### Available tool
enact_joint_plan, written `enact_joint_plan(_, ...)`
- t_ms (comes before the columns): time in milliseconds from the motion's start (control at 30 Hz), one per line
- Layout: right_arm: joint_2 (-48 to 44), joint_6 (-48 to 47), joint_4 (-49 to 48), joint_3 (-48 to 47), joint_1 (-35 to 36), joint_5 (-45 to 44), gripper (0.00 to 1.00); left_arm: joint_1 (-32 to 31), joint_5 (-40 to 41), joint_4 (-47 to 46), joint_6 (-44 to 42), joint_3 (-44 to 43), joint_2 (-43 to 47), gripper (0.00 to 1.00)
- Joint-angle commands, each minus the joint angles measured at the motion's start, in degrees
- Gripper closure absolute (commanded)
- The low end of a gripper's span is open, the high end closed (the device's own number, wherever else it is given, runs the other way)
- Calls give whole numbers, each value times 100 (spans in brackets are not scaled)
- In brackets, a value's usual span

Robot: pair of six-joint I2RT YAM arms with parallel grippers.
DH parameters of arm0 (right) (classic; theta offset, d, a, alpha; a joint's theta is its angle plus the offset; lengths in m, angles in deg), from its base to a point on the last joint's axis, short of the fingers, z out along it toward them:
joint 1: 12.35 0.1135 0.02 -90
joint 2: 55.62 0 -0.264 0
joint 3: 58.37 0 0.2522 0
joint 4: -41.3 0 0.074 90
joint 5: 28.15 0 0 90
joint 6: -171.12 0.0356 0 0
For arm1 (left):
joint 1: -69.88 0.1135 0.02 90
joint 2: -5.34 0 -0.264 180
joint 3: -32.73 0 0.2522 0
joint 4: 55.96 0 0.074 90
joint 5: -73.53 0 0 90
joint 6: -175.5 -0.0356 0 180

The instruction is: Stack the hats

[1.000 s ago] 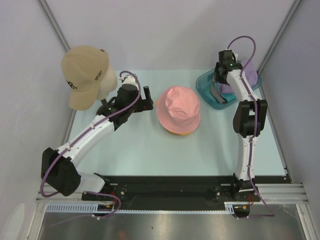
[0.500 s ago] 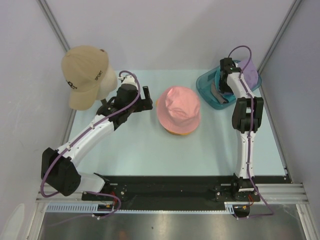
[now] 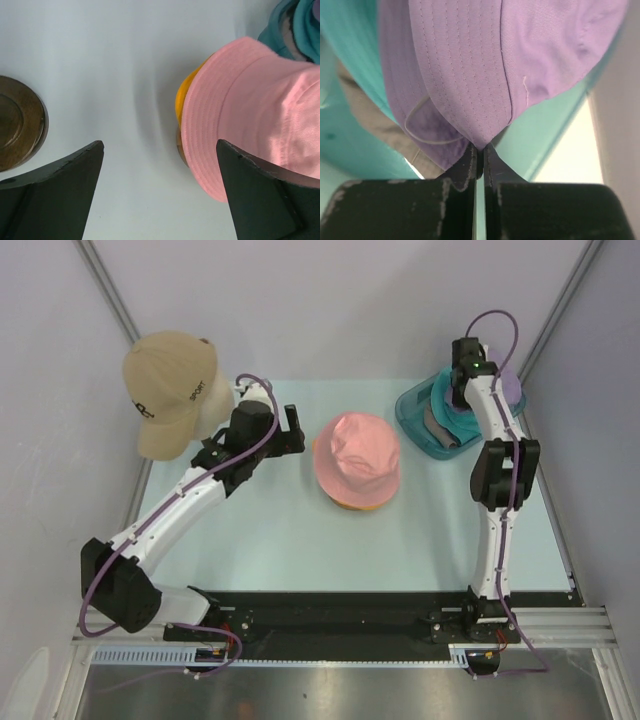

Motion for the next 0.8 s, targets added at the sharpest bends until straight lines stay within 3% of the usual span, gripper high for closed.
enact_joint_plan(0,-1461,-446,-469,-417,-42,247,100,38,-44,-240,-347,-710,107,0)
enact_joint_plan(233,-2675,-1167,-1330,-3,283,977,100,30,-632,-451,-603,-1344,-16,0)
enact_joint_plan(433,-3370,-1414,-1418,295,441,3117,100,-260,-1565,-812,-1085,-1976,-269,0)
enact_joint_plan(767,-4478,-1238,-1111,927,1258,4177,100,-1076,-1996,-997,-1919,-2872,-577,0)
